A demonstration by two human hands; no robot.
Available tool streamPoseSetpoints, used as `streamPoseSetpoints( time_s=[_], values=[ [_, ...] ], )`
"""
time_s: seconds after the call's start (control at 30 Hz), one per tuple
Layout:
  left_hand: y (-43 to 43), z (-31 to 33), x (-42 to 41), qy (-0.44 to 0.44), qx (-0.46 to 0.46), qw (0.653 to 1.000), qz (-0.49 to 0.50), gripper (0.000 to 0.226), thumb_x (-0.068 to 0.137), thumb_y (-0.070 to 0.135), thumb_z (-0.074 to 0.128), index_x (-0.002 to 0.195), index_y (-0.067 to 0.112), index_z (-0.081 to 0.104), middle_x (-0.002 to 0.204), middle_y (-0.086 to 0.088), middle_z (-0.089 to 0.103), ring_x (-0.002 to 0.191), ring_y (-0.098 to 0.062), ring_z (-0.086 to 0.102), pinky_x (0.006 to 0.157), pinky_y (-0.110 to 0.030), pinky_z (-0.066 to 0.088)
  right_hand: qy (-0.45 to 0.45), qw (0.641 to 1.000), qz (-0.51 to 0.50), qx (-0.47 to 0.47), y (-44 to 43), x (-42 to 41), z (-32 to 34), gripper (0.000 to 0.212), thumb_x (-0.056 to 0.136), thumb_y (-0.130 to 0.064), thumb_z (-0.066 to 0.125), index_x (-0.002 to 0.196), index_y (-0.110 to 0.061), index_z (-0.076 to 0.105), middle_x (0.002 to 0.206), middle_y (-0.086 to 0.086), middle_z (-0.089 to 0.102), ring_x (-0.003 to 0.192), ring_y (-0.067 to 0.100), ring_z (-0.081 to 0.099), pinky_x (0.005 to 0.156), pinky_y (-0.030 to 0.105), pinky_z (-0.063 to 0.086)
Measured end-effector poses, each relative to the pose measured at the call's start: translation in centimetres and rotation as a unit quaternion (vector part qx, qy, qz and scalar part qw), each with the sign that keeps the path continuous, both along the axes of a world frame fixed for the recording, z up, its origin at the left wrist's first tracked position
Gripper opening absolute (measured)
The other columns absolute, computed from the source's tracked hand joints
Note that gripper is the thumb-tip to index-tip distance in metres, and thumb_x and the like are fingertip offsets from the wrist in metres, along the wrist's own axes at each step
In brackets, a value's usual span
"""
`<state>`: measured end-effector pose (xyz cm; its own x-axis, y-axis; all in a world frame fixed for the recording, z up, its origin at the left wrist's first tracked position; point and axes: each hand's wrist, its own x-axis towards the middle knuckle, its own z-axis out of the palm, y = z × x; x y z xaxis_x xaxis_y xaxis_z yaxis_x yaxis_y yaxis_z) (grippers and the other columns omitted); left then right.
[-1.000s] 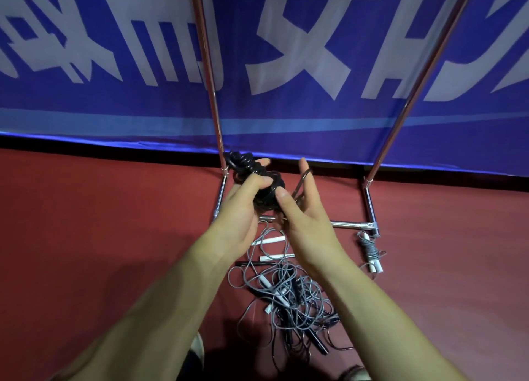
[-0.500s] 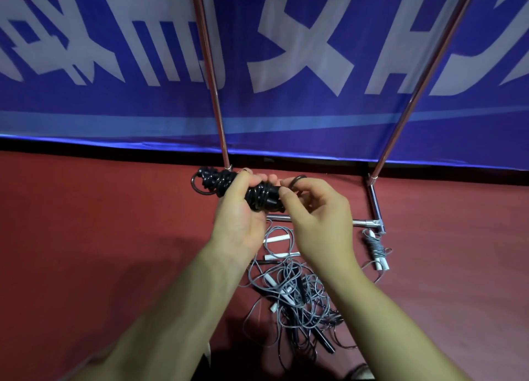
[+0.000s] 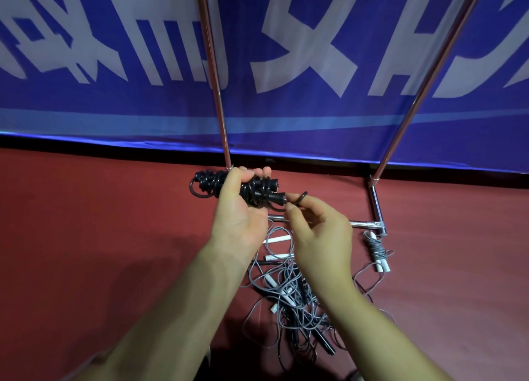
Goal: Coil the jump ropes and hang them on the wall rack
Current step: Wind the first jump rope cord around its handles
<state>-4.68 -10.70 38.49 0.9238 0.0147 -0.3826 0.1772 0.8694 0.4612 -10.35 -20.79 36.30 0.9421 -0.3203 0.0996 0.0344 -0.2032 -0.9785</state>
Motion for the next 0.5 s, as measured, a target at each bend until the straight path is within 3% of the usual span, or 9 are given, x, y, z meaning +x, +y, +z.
streamPoseSetpoints(
  time_s=[0.13,0.23,0.37,0.43,0.5],
  values=[
    [-0.3,0.1,-0.3,0.011,0.014,1.0,-0.005,0.02,0.091,0.001,0.05,0.076,0.014,0.053,0.072,-0.002,0.06,0.09,-0.024,0.067,0.115,-0.045,0.039,0.039,0.989,-0.035,0.139,-0.6,1.8,-0.6,0.017,0.095,-0.006,0.064,0.092,-0.019,0.074,0.081,-0.002,0.075,0.076,0.015,0.07,0.08,0.035,0.058],
    [-0.2,0.2,-0.2,0.028,0.009,1.0,0.003,0.022,0.091,0.001,0.05,0.072,0.011,0.055,0.07,-0.002,0.061,0.087,-0.023,0.068,0.112,-0.045,0.042,0.039,0.987,-0.028,0.151,-0.6,1.9,-1.1,0.015,0.098,-0.015,0.062,0.089,-0.016,0.074,0.082,0.0,0.075,0.081,0.023,0.073,0.082,0.04,0.059],
    [0.6,0.0,0.6,0.053,0.01,0.998,0.033,0.014,0.09,0.002,0.053,0.079,0.01,0.054,0.071,-0.001,0.059,0.078,-0.018,0.067,0.111,-0.04,0.044,0.058,0.991,0.031,0.115,0.6,0.5,-1.0,0.014,0.096,-0.014,0.065,0.087,-0.012,0.075,0.072,0.004,0.072,0.068,0.011,0.063,0.07,0.027,0.052],
    [1.1,-0.1,0.8,0.065,0.029,0.996,0.046,0.013,0.09,0.002,0.054,0.079,0.009,0.055,0.071,-0.001,0.059,0.078,-0.017,0.065,0.1,-0.034,0.051,0.034,0.994,0.062,0.078,1.2,-0.4,-0.7,0.009,0.094,-0.012,0.067,0.092,-0.012,0.077,0.078,0.001,0.075,0.072,0.006,0.066,0.07,0.019,0.052],
    [1.4,-0.3,0.7,0.073,0.066,0.995,0.024,0.011,0.087,0.007,0.057,0.077,0.011,0.057,0.076,-0.002,0.063,0.077,-0.017,0.062,0.075,-0.03,0.054,-0.007,0.996,0.083,0.02,1.9,-1.1,-0.6,0.011,0.093,-0.01,0.068,0.096,-0.016,0.077,0.087,-0.01,0.077,0.08,0.001,0.07,0.076,0.016,0.052]
  ],
)
